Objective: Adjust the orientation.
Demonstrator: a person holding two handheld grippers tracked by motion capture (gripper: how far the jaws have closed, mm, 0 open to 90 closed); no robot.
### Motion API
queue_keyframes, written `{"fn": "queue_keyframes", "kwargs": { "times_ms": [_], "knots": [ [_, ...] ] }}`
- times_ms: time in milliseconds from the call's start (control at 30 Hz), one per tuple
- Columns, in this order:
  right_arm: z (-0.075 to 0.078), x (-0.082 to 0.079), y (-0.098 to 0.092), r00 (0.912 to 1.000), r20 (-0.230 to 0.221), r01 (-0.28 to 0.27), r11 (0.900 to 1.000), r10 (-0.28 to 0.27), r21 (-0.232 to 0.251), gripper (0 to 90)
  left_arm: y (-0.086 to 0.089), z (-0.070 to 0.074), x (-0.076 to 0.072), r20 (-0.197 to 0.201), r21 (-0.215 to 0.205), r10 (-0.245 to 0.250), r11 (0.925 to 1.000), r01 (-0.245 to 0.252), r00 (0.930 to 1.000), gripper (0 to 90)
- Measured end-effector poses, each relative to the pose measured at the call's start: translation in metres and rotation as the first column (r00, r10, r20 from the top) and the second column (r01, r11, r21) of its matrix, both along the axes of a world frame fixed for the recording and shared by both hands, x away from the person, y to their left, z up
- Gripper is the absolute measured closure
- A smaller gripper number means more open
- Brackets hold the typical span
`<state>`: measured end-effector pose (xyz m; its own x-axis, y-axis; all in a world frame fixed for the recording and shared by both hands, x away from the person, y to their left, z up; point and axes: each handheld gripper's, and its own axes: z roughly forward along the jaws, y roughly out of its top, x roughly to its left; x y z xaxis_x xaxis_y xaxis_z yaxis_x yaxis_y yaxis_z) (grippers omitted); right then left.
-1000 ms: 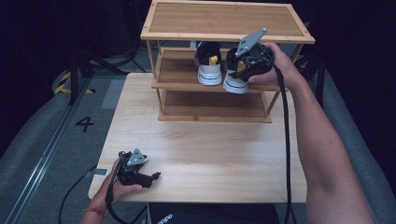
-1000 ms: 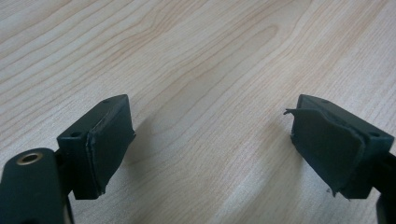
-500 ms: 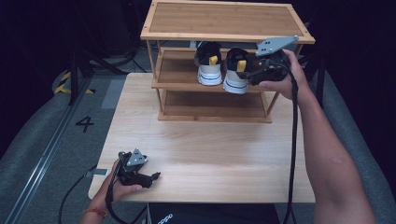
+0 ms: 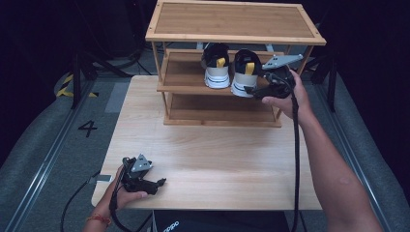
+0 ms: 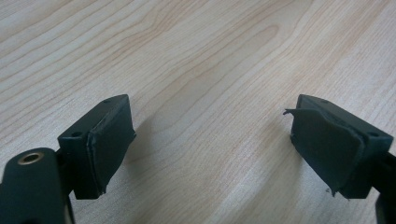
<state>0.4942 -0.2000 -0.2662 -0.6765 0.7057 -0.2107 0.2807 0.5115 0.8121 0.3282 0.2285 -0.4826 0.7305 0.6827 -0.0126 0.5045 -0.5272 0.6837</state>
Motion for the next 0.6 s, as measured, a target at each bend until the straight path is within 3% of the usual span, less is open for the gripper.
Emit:
{"fn": "queue_keyframes", "kwargs": {
  "times_ms": [133,200,367,600],
  "knots": [
    [-0.005,0.007,0.001,0.9996,-0.012,0.024,1.000,-0.024,-0.016,19.6,0.000,0.000,0.000,0.001,0.000,0.000,1.0000,0.000,1.0000,13.8],
    [-0.008,0.011,0.001,0.9994,-0.033,0.014,1.000,-0.014,-0.001,17.5,0.000,0.000,0.000,0.001,0.000,0.000,1.0000,0.000,1.0000,13.8],
    [-0.007,0.019,-0.001,0.9995,-0.025,0.017,1.000,-0.017,-0.014,27.5,0.000,0.000,0.000,0.001,0.000,0.000,1.0000,0.000,1.0000,13.8],
    [-0.007,0.033,0.004,0.9994,-0.021,0.028,0.999,-0.029,-0.040,28.5,0.000,0.000,0.000,-0.001,0.000,0.001,1.0000,-0.001,1.0000,13.8]
  ]
}}
